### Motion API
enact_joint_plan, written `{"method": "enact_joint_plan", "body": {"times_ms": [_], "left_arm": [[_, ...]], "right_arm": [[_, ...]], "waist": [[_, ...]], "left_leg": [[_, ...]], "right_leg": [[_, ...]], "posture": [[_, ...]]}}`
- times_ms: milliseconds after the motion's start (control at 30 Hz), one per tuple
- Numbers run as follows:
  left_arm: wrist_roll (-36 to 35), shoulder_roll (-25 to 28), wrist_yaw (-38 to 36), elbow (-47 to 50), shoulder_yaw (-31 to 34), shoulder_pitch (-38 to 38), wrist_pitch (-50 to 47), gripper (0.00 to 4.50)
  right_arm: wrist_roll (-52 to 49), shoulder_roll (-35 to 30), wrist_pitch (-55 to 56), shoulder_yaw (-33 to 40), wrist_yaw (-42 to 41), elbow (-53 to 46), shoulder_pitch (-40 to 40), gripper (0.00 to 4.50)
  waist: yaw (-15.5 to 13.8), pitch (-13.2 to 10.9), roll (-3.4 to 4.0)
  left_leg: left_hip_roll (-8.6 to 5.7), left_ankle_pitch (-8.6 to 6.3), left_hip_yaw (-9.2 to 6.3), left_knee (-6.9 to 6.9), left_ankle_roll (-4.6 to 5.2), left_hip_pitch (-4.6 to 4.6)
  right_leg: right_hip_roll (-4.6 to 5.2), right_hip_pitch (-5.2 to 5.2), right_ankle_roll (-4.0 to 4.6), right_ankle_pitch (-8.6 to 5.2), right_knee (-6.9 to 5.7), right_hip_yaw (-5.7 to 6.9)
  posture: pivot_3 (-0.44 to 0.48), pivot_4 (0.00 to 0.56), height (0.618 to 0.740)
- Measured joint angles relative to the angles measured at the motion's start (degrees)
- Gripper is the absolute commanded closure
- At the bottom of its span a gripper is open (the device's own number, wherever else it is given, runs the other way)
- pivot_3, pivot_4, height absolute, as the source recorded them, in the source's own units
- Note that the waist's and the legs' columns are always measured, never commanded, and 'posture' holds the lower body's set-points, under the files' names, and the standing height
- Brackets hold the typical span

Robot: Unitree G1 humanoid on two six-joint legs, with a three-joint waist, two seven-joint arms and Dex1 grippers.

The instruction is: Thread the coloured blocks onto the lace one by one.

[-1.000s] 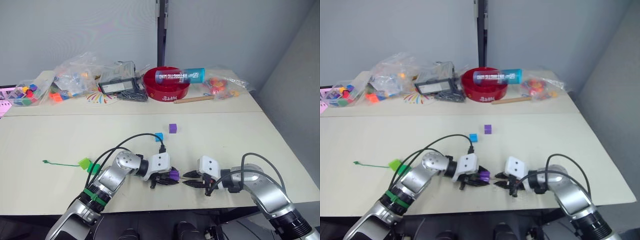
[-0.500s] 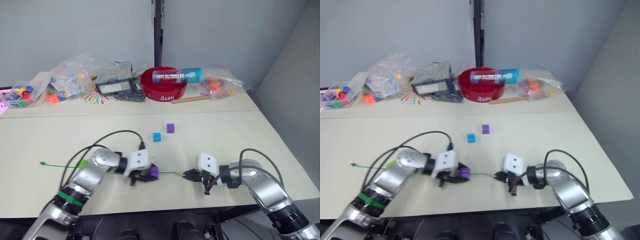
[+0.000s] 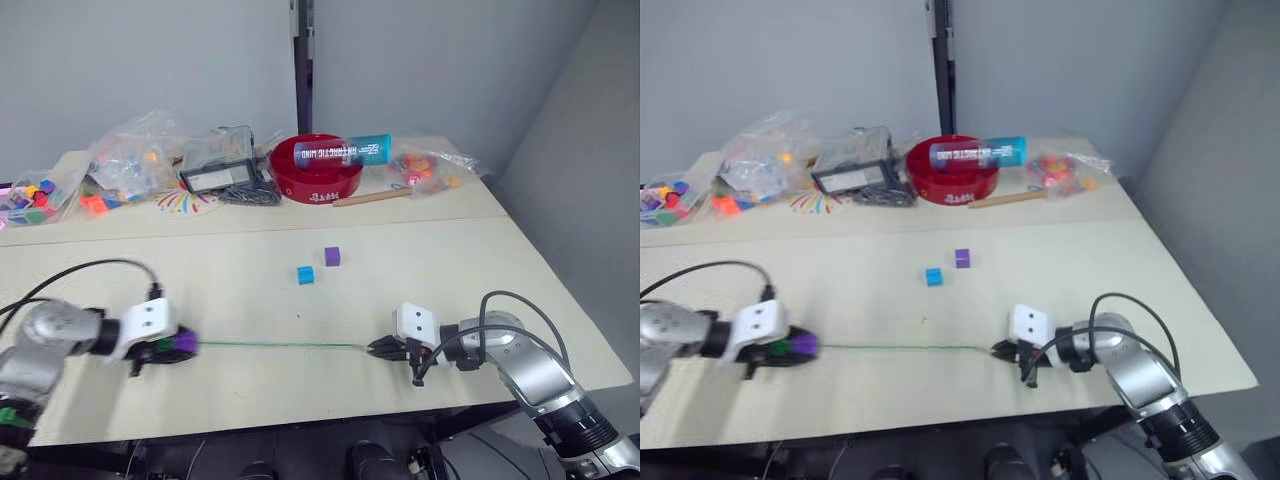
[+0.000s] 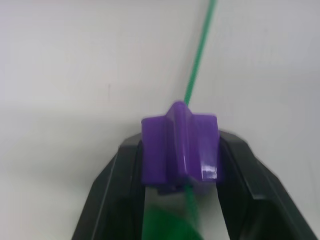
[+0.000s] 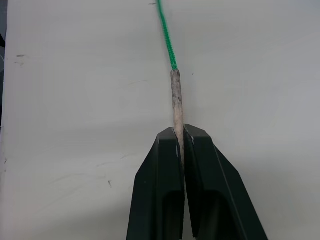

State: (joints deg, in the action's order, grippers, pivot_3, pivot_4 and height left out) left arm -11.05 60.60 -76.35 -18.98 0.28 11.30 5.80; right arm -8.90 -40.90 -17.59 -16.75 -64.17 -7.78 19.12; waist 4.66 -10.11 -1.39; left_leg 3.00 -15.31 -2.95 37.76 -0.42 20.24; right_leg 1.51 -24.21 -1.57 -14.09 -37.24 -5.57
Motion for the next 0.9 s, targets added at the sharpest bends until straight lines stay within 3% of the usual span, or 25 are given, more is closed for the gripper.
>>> {"method": "enact_joint_plan", "body": {"times_ms": [200,267,467,600,767,900], "left_arm": [[-0.5,-0.7,-0.7,-1.2,1.1,-0.1,1.4,3.12],[-1.0,-1.5,-0.8,-0.4,1.3,0.1,-0.1,2.08],[-3.1,-1.8,-3.2,5.6,1.0,1.2,-6.2,0.13],[-3.6,-1.4,-3.6,8.3,0.9,4.6,-9.5,0.06],[-9.4,-5.6,-2.6,21.4,-0.3,9.8,-20.1,0.06],[-8.1,-14.1,2.5,26.5,-7.3,8.4,-23.4,0.06]], "right_arm": [[0.5,1.2,0.7,-0.4,-0.3,0.5,0.5,4.5],[0.8,1.7,0.7,-0.6,-0.3,0.5,0.6,4.5],[0.8,2.5,0.0,-0.9,-0.4,-0.3,0.9,4.5],[0.8,3.6,-0.9,-1.2,-0.2,-0.4,1.3,4.5],[1.1,7.3,-3.2,-4.2,0.8,-1.7,4.5,4.5],[2.5,9.3,-4.9,-5.7,2.2,-1.4,6.3,4.5]], "waist": [[-0.6,0.0,0.0],[-0.7,0.0,0.01],[-1.0,-0.1,-0.12],[-1.1,-0.1,-0.18],[-1.0,-0.2,-0.32],[-0.8,-0.2,-0.34]], "left_leg": [[0.0,0.0,0.02,0.01,0.0,0.06],[-0.02,0.0,0.02,0.02,0.0,0.08],[-0.01,0.0,-0.03,0.08,-0.01,0.32],[-0.01,0.0,-0.03,0.08,-0.01,0.32],[-0.03,0.0,-0.05,0.1,-0.01,0.38],[-0.05,0.0,-0.1,0.1,-0.01,0.41]], "right_leg": [[0.0,-0.03,0.04,0.03,0.02,0.0],[0.03,-0.02,0.04,0.03,0.02,0.0],[0.04,-0.15,0.21,0.13,0.04,0.07],[0.05,-0.15,0.21,0.13,0.05,0.07],[0.08,-0.15,0.17,0.13,0.06,0.08],[0.07,-0.17,0.17,0.13,0.07,0.08]], "posture": [[0.0,0.15,0.731],[0.0,0.15,0.731],[0.0,0.15,0.731],[0.0,0.15,0.731],[0.0,0.15,0.731],[0.0,0.15,0.731]]}}
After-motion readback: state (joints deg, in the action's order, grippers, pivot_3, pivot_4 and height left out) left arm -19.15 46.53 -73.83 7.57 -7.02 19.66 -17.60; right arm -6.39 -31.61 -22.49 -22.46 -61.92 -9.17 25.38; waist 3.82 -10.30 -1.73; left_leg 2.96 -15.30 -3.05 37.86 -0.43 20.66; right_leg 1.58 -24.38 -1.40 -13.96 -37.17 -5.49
